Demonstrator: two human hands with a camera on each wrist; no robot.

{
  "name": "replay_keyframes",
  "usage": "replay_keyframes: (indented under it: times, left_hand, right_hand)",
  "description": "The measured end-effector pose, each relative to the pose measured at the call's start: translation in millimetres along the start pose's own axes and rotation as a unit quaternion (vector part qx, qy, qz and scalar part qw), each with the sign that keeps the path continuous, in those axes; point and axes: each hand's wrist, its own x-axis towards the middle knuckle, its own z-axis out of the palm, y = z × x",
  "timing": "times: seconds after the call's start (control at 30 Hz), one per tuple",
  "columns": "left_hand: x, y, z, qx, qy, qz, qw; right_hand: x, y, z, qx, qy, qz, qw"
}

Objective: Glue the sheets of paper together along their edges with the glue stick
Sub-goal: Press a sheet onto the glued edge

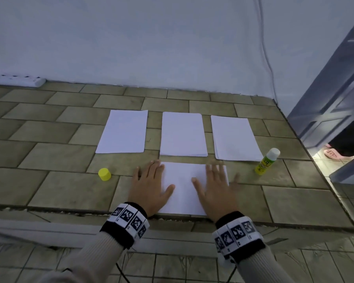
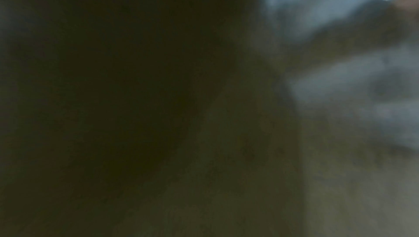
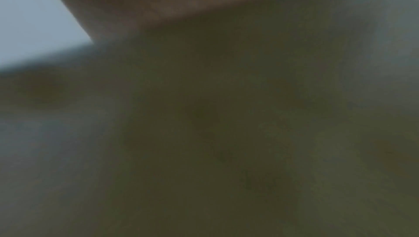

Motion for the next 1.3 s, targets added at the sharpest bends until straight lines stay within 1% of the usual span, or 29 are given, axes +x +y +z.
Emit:
replay_keyframes:
  times: [0.07,0.17,0.23,0.3,0.4,0.57,0.63,0.7,0.77,0.8,0.87,0.93,1.0,1.1,1.23,1.3]
  left_hand:
    - [-1,-1,4,-0.018,0.023,0.003,1.0]
    - [0,-3,7,-0.03,0.016,0.01,0.999]
    - [2,-5,9,-0.018,0.019,0.016,1.0]
    - [2,-6,10,-0.007,0.005,0.015,1.0]
    - [2,-5,9,0.011,0.008,0.01,1.0]
    - [3,-5,9,0.021,0.012,0.008,1.0]
    - [3,-5,10,0.023,0.011,0.011,1.0]
    - [3,-5,11,0.019,0.01,0.011,1.0]
    - [3,-4,11,0.017,0.008,0.009,1.0]
    - [3,-4,11,0.016,0.008,0.009,1.0]
    - [3,-5,11,0.004,0.004,0.011,1.0]
    - [3,-6,11,-0.002,0.004,0.009,1.0]
    - [4,-5,11,0.007,0.007,0.006,1.0]
    - [3,-5,12,0.009,0.009,0.001,1.0]
    - [2,-4,9,0.006,0.003,0.001,1.0]
    - [2,-3,9,0.009,-0.002,-0.002,1.0]
  right_hand:
    - [-1,-23,5,0.017,0.009,-0.066,0.998]
    - [5,-52,18,0.048,-0.011,-0.137,0.989]
    - [10,-60,26,0.044,-0.012,-0.163,0.986]
    - [13,-56,31,0.031,-0.011,-0.168,0.985]
    - [15,-26,30,0.0,0.0,-0.153,0.988]
    - [12,55,14,-0.041,-0.008,-0.078,0.996]
    - [6,68,8,-0.044,-0.013,-0.061,0.997]
    - [5,64,4,-0.051,-0.014,-0.037,0.998]
    - [6,51,3,-0.038,0.006,-0.021,0.999]
    - [8,42,3,-0.024,0.012,-0.029,0.999]
    - [11,20,7,-0.015,0.007,-0.073,0.997]
    - [13,-2,14,-0.012,-0.011,-0.116,0.993]
    - [15,-12,21,-0.013,-0.028,-0.135,0.99]
    - [17,0,23,-0.024,-0.03,-0.12,0.992]
    - [15,43,9,-0.044,-0.043,-0.047,0.997]
    - [8,58,-1,-0.034,-0.061,-0.021,0.997]
